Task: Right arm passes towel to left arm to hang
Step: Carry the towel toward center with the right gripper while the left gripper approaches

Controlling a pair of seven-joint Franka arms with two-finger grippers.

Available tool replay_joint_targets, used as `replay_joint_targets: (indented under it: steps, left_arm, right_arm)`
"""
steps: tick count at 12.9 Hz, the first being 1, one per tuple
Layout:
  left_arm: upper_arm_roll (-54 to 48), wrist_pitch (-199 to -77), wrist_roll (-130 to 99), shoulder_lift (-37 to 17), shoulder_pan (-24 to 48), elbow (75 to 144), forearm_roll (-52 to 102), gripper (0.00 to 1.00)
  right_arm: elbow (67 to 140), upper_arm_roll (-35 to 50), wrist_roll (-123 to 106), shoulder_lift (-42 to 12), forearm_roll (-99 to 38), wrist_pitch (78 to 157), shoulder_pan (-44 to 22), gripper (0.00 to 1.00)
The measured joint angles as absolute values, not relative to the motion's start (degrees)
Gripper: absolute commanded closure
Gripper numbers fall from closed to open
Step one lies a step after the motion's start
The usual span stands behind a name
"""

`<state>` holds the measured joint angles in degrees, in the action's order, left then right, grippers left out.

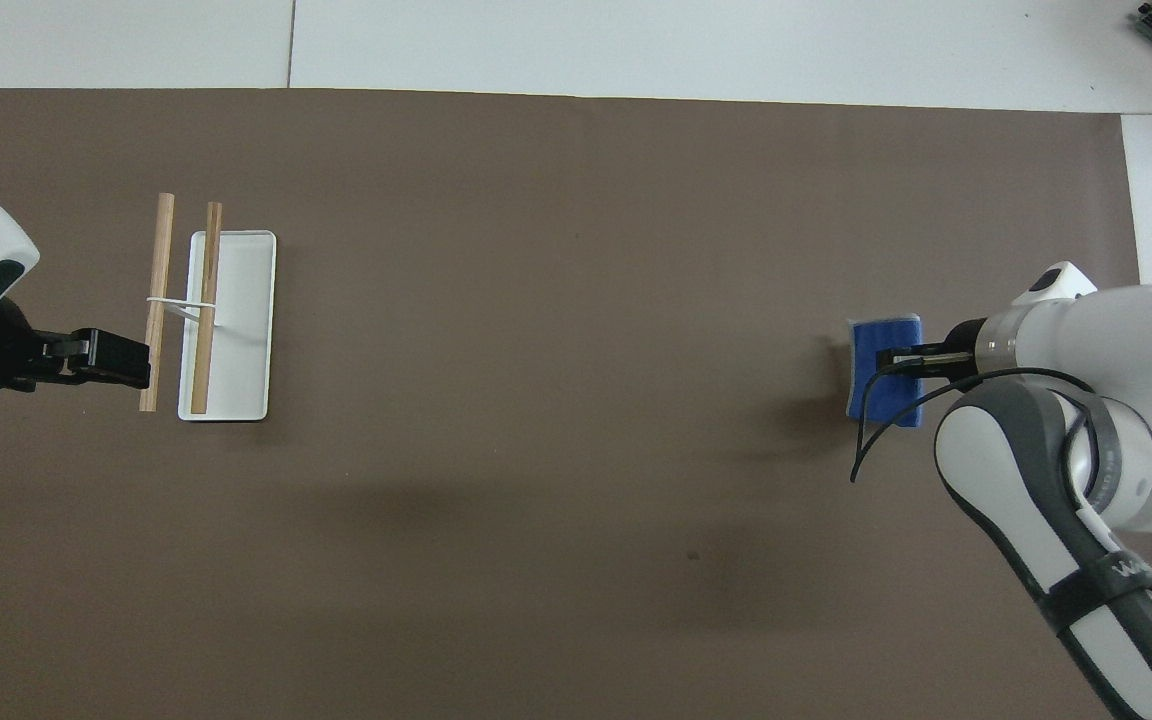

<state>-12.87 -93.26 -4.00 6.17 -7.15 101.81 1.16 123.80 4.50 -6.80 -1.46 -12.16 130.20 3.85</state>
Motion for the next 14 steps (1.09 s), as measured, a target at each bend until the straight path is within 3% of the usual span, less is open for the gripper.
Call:
replay_joint_targets:
  steps: [6, 9, 14]
  left_arm:
    - [-13.01, -95.21, -6.83, 6.17, -7.12, 101.81, 1.16, 0.00]
    - [-13.28, -98.75, -11.04, 6.17, -7.07, 102.02, 1.16, 0.00]
    - [-13.70, -107.25, -19.71, 6.17, -6.13, 104.79, 1.26, 0.00]
  right_arm:
    - [121.93, 13.98, 4.13, 5.41, -23.03, 124.83, 3.31, 1.00]
    - [121.92, 14.79, 4.51, 8.40, -33.55, 122.78, 3.22, 1.00]
    - [121.99, 14.83, 7.02, 8.84, -48.85, 131.13, -3.24, 1.00]
